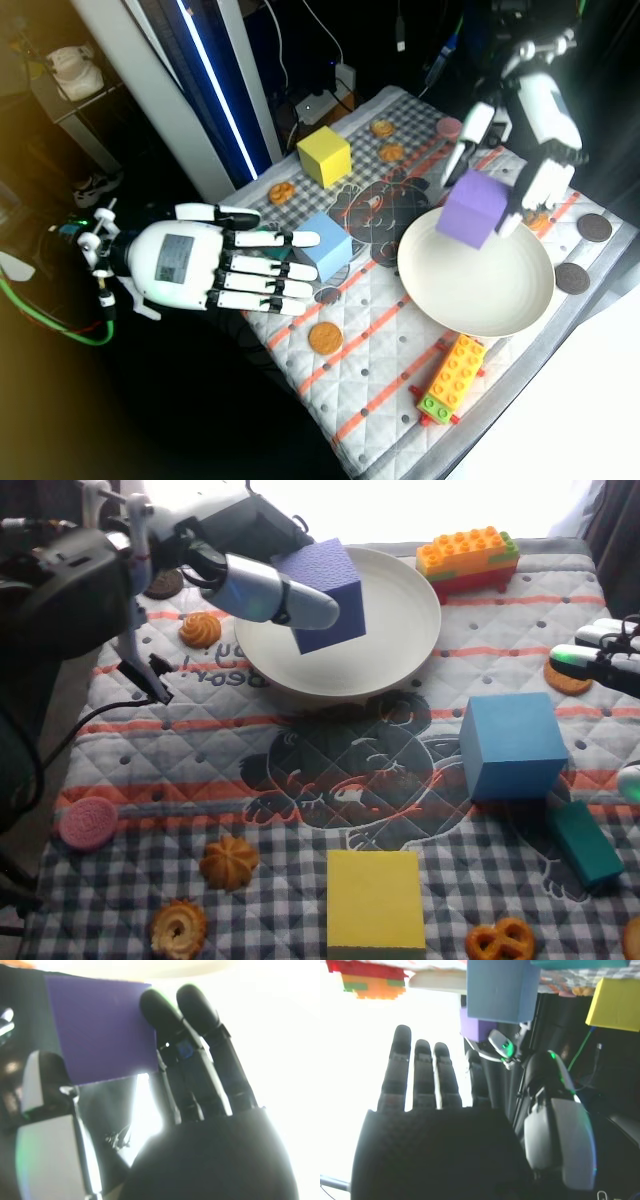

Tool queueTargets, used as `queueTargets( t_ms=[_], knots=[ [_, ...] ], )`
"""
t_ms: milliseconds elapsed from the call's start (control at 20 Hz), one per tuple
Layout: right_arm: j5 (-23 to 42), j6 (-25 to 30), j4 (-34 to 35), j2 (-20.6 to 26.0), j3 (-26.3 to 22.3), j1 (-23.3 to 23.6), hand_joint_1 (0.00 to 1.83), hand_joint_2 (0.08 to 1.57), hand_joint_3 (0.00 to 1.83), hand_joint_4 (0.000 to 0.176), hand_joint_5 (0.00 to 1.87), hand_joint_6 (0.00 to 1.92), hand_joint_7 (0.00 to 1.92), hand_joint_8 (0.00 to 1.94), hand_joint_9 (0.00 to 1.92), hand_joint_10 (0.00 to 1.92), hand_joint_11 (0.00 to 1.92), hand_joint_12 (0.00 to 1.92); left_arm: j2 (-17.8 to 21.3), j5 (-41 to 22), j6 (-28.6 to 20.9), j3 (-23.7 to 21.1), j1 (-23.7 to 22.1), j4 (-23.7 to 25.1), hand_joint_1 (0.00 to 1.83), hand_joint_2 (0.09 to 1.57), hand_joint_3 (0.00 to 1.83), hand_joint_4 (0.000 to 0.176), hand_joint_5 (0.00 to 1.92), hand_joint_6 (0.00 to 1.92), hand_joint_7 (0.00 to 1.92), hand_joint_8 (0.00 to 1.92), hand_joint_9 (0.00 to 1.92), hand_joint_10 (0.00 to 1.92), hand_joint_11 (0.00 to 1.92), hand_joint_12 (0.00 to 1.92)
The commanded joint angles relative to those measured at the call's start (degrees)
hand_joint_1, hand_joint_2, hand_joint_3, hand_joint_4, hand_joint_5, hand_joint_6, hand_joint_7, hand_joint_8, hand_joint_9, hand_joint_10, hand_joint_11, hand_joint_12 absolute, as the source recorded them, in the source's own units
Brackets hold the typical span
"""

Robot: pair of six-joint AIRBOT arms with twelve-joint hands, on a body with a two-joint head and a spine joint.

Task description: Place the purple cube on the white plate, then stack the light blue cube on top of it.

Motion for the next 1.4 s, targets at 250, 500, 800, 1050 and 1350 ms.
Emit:
queueTargets(
  t_ms=[250, 500, 800, 1050, 1350],
  knots=[
    [6.7, 0.6, 1.5, -0.5, 0.4, 0.8, 0.24, 1.27, 0.00, 0.176, 0.00, 0.00, 0.00, 0.00, 0.00, 0.00, 0.00, 0.29, -3.7, -3.0, -0.4, 4.6, -0.7, -0.4, 1.18, 1.05, 0.00, 0.000, 1.12, 0.73, 1.01, 0.88, 0.95, 1.34, 0.92, 1.55],
    [6.7, 2.1, 1.1, -1.2, 1.1, 0.8, 0.19, 1.26, 0.00, 0.176, 0.00, 0.00, 0.00, 0.00, 0.00, 0.00, 0.00, 0.13, -5.2, -2.6, -0.4, 6.4, 0.2, -1.7, 1.12, 1.09, 0.00, 0.000, 1.02, 0.91, 0.83, 0.91, 0.72, 1.20, 0.59, 1.37],
    [7.0, 2.3, 1.0, -1.2, 1.2, 0.8, 0.18, 1.25, 0.00, 0.176, 0.00, 0.00, 0.00, 0.00, 0.00, 0.00, 0.06, 0.04, -5.4, -2.7, -0.4, 6.3, 0.7, -1.4, 0.83, 0.87, 0.00, 0.130, 0.35, 0.00, 0.39, 0.01, 0.38, 0.06, 0.03, 0.77],
    [7.5, 2.6, 1.1, -1.2, 1.2, 1.0, 0.16, 1.25, 0.00, 0.176, 0.00, 0.00, 0.00, 0.00, 0.00, 0.00, 0.11, 0.07, -4.3, -4.4, -0.4, 4.1, 1.6, -1.4, 0.78, 0.84, 0.00, 0.176, 0.02, 0.00, 0.09, 0.00, 0.23, 0.00, 0.00, 0.50],
    [8.3, 2.6, 1.1, -1.8, 1.4, 3.0, 0.23, 1.22, 0.00, 0.176, 0.00, 0.00, 0.00, 0.00, 0.01, 0.00, 0.14, 0.09, 5.0, -14.4, -0.4, -7.4, 4.9, -0.3, 0.69, 0.81, 0.00, 0.176, 0.00, 0.00, 0.00, 0.00, 0.01, 0.00, 0.00, 0.00]
  ],
)
